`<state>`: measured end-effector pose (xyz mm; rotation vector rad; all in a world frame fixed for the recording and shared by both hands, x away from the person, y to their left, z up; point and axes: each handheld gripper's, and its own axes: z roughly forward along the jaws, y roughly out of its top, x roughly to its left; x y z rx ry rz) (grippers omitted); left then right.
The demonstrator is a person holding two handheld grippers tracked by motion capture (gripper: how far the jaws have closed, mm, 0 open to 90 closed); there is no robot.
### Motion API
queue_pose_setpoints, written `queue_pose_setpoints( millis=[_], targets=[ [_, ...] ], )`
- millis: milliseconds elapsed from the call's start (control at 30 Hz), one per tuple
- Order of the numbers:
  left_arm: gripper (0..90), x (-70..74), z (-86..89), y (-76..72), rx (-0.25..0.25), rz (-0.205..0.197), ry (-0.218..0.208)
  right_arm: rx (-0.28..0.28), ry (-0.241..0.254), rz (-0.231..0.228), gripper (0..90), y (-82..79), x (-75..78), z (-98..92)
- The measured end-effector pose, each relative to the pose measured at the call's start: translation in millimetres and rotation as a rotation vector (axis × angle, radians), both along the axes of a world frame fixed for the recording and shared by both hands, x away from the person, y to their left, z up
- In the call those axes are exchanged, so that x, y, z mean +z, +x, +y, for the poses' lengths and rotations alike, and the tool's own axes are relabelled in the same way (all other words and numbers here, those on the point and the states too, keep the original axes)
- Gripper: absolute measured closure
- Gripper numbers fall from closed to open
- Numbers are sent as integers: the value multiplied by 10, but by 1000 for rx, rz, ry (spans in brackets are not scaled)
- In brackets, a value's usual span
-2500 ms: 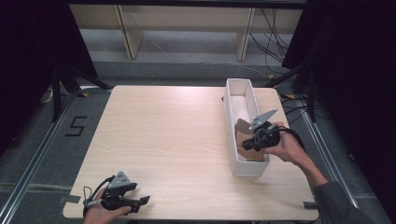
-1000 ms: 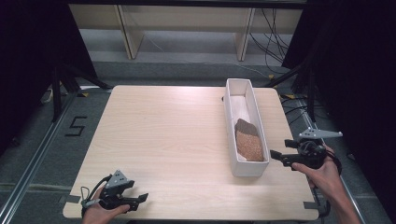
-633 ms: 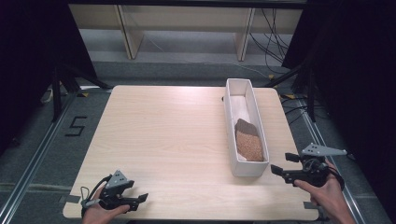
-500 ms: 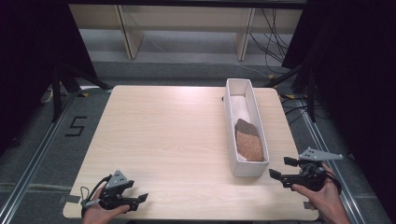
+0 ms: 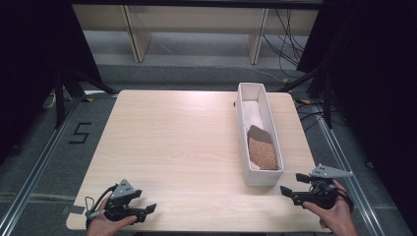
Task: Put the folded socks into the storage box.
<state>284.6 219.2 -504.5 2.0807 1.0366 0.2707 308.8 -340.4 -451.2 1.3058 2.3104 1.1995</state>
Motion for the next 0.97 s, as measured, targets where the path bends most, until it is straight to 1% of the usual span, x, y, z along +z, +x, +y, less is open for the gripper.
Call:
queue_pose_setpoints(
  millis=[33, 67, 100, 133, 167, 200, 233, 267, 300, 333, 367, 400, 433, 467, 500, 533, 567, 600, 633, 667, 700, 733, 767, 833, 867, 900, 967],
  targets=[
    [221, 1, 0, 0, -1, -2, 1, 11, -36, -26, 166, 7, -16, -4],
    [220, 2, -1, 0, -1, -4, -1, 21, -48, -13, 168, 0, -30, 6],
    [218, -2, 1, 3, -3, -8, -6, 15, -20, 6, 170, -18, -58, 38],
    [216, 0, 3, 4, -4, -8, -7, 26, -57, -10, 172, -10, -73, 33],
    [213, 0, 3, 4, -4, -8, -7, 21, -27, 7, 172, -20, -112, 68],
    [210, 1, 4, 2, -2, -7, -7, 17, -50, 15, 173, -26, -141, 83],
    [209, 3, 6, 1, -3, -8, -5, 38, -66, 5, 174, -11, -157, 74],
    [207, 3, 6, 1, -3, -9, -4, 41, -76, 8, 177, -12, -177, 81],
    [207, 2, 2, 1, 1, -11, -5, 34, -61, 26, 177, -23, -200, 102],
    [205, 2, 9, 13, -4, -21, 10, 29, -70, 22, 177, -22, -222, 110],
    [203, 1, 7, 13, -2, -23, 8, 29, -110, 10, 177, -21, -228, 101],
    [201, 0, 6, 12, -2, -23, 8, 42, -103, 14, 178, -18, -252, 111],
    [200, 2, 0, -1, 0, -8, -5, 35, -88, 26, 182, -29, -271, 123],
    [200, 2, 4, 1, -1, -8, 0, 55, -111, 20, 185, -20, -275, 106],
    [199, 3, 6, 1, -1, -7, 6, 49, -115, 30, 184, -26, -295, 115],
    [199, -1, 2, -2, 6, -8, 1, 39, -108, 35, 185, -34, -322, 132],
    [198, -1, 5, 2, 4, -7, 5, 36, -126, 45, 189, -40, -336, 140],
    [197, -3, 7, 5, 2, -8, 8, 26, -138, 75, 193, -54, -343, 156],
    [196, -4, 9, 6, -1, -7, 11, 49, -154, 49, 194, -39, -373, 156],
    [195, -6, 5, 4, 2, -6, 11, 49, -155, 68, 194, -45, -369, 165],
    [195, -7, 2, 2, 2, -6, 10, 53, -156, 73, 195, -44, -366, 169],
    [195, -10, 0, 4, 0, -5, 6, 62, -143, 72, 195, -40, -375, 176],
    [195, -26, -18, 3, 15, -13, -14, 69, -143, 67, 195, -39, -386, 176],
    [195, -33, -25, 5, 14, -10, -18, 65, -143, 64, 195, -36, -395, 174],
    [195, -29, -25, 1, 18, -7, -12, 55, -162, 54, 195, -37, -391, 167],
    [195, -28, -22, 1, 17, -7, -8, 54, -161, 64, 195, -40, -396, 171],
    [195, -31, -12, 7, 11, -10, -6, 51, -163, 63, 194, -40, -405, 175]
  ],
)
